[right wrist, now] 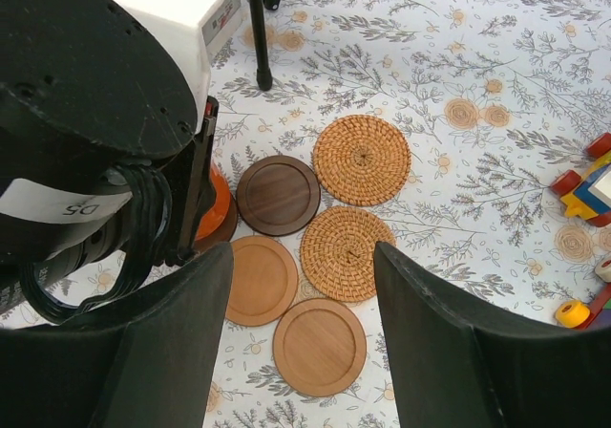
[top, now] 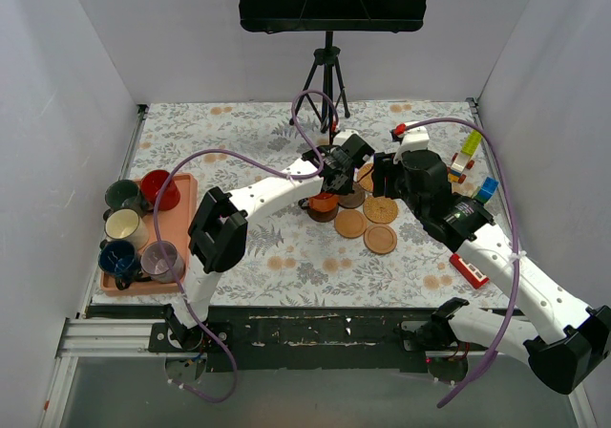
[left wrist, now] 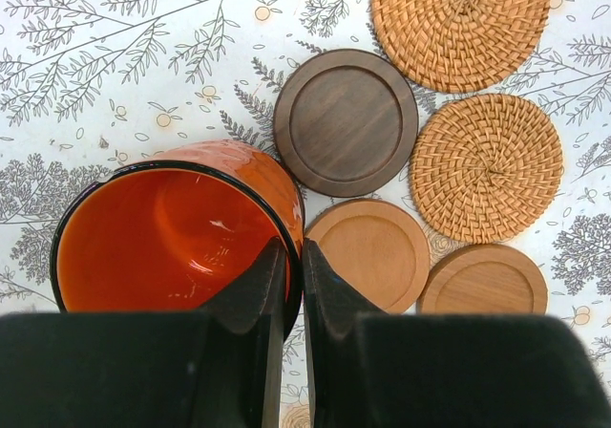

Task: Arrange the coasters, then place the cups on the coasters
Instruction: Place the cup on the coaster.

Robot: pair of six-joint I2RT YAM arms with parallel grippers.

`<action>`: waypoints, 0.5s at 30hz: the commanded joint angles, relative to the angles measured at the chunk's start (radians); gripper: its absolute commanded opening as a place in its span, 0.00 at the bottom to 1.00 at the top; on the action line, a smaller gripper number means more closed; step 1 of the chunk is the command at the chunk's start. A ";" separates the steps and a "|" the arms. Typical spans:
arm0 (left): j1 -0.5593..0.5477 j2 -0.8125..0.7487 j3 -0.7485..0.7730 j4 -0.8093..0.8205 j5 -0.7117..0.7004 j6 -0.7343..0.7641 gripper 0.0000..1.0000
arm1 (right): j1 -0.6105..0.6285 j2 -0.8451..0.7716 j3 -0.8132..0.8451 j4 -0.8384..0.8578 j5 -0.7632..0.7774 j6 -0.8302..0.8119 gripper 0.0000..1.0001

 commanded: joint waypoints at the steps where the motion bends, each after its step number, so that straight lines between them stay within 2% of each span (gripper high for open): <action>1: -0.002 -0.042 -0.025 0.063 0.001 0.049 0.00 | -0.005 -0.020 0.033 0.019 0.016 0.014 0.69; 15: -0.002 -0.041 -0.056 0.099 0.021 0.100 0.00 | -0.007 -0.010 0.039 0.018 0.014 0.013 0.69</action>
